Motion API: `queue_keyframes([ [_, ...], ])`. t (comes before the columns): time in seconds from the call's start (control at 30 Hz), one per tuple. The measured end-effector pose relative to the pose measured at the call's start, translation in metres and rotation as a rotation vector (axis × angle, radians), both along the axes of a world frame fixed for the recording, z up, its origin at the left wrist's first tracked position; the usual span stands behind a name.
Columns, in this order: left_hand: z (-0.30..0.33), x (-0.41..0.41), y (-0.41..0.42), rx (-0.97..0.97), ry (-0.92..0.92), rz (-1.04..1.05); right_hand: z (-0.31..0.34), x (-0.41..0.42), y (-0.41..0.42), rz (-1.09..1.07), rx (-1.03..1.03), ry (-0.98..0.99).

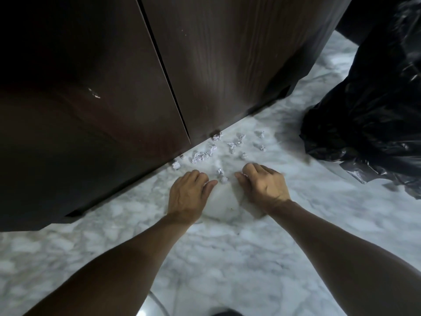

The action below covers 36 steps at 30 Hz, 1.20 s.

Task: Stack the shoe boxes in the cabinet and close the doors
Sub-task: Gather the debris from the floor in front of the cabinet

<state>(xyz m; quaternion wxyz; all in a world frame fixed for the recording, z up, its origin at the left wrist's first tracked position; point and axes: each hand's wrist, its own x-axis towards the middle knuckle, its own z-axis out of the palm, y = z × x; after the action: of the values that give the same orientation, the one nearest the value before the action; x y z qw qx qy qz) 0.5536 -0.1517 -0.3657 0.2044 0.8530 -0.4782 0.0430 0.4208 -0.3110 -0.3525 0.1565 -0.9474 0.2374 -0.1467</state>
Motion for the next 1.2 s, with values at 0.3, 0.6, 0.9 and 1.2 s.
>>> queue_keyframes([
  [0.3, 0.058, 0.0, -0.032, -0.143, 0.101, -0.083, 0.076, -0.017, -0.009, -0.133, 0.234, 0.012],
  [0.6, 0.208, -0.025, -0.124, -0.387, 0.129, -0.263, 0.241, -0.051, -0.042, -0.155, 0.007, -0.106],
  [0.9, 0.345, -0.106, -0.254, -0.176, 0.242, -0.296, 0.332, -0.12, -0.142, -0.639, 0.12, -0.076],
  [1.2, 0.287, -0.154, -0.306, 0.064, 0.443, -0.186, 0.277, -0.147, -0.188, -0.836, 0.418, -0.187],
])
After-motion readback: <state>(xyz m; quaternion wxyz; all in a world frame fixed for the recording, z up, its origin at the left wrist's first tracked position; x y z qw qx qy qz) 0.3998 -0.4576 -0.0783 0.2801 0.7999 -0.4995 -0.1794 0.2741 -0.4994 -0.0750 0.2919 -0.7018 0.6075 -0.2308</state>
